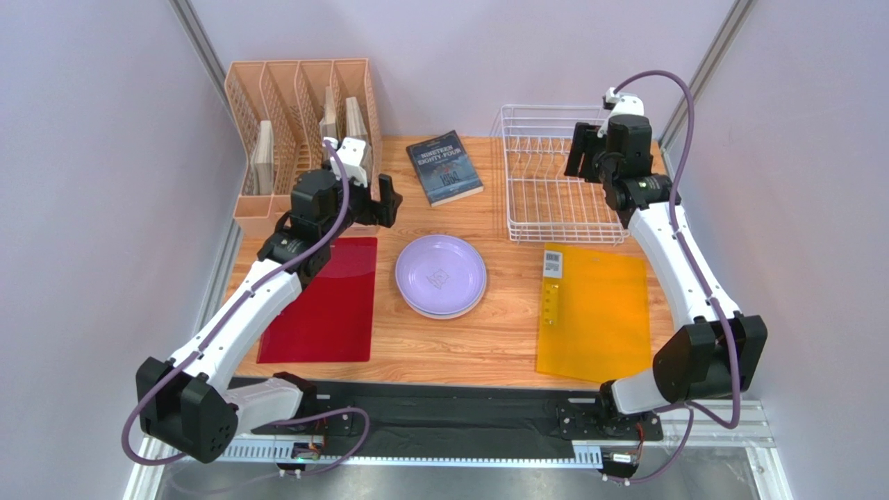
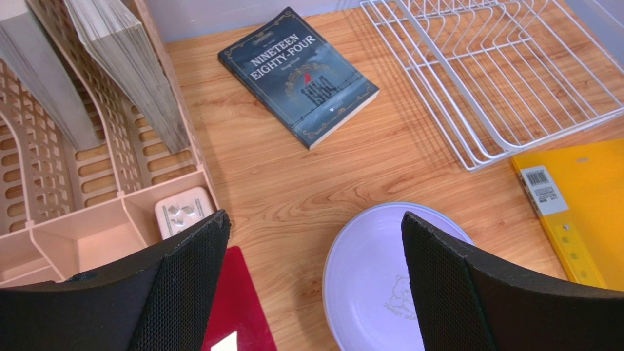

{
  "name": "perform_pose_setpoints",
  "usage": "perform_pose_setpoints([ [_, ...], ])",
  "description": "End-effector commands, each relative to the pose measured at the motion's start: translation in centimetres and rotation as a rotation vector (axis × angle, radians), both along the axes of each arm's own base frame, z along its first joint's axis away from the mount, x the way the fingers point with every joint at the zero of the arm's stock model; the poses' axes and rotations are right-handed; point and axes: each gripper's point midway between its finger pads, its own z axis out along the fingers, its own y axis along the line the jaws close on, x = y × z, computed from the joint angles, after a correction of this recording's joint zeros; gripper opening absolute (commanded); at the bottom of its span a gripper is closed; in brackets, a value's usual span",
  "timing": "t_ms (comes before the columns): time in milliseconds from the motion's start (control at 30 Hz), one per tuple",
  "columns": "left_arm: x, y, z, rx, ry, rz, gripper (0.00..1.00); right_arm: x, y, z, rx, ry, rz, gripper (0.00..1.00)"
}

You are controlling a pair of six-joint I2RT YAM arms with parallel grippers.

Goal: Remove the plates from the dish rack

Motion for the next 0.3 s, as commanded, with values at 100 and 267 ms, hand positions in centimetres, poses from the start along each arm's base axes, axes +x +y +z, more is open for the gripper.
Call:
perform_pose_setpoints([
  [100,-0.22,0.75,2.45,0.01,-0.071,0.023,0.92,-0.29,-0.95,3.67,-0.012,-0.115,-0.034,0.75],
  [267,-0.18,0.77,2.66,0.013,-0.074,0.024,0.93,-0.44,-1.23,3.94,-0.016,-0.12,-0.045,0.82],
])
